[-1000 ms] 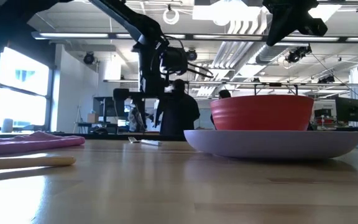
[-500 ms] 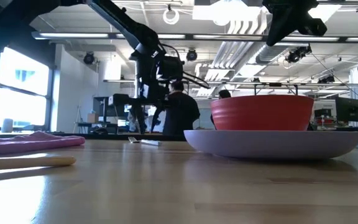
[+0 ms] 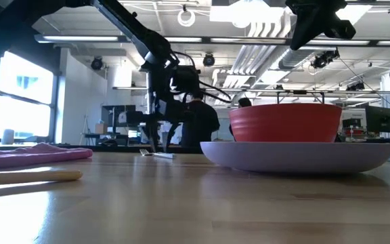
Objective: Set table place
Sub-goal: Put the silver fork to the left of the purple plate
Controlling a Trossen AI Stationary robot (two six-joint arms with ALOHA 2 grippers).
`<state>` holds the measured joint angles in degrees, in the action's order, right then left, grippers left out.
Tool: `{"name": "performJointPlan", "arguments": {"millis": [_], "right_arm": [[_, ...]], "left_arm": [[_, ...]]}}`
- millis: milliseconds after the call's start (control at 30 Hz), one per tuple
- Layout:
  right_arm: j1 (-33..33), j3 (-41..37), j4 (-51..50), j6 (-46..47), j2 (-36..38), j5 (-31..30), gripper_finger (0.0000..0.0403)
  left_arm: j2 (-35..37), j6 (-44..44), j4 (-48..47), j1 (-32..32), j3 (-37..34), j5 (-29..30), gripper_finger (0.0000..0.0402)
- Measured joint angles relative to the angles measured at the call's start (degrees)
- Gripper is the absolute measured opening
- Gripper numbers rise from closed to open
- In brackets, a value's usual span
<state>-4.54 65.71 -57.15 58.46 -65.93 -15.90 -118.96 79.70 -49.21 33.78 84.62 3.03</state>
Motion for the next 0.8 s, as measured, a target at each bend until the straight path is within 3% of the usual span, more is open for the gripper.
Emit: {"name": "performJointPlan", "arguments": {"millis": [633, 800], "right_arm": [[0.0, 0.0, 0.0, 0.2, 0.0, 0.0, 0.0], [0.0, 0.0, 0.1, 0.2, 0.0, 0.0, 0.0]], "left_arm": [[-2.8, -0.1, -1.6, 0.3, 0.3, -1.4, 0.0117], [-2.7, -0.1, -2.7, 0.3, 0.2, -1.1, 0.0071]]}}
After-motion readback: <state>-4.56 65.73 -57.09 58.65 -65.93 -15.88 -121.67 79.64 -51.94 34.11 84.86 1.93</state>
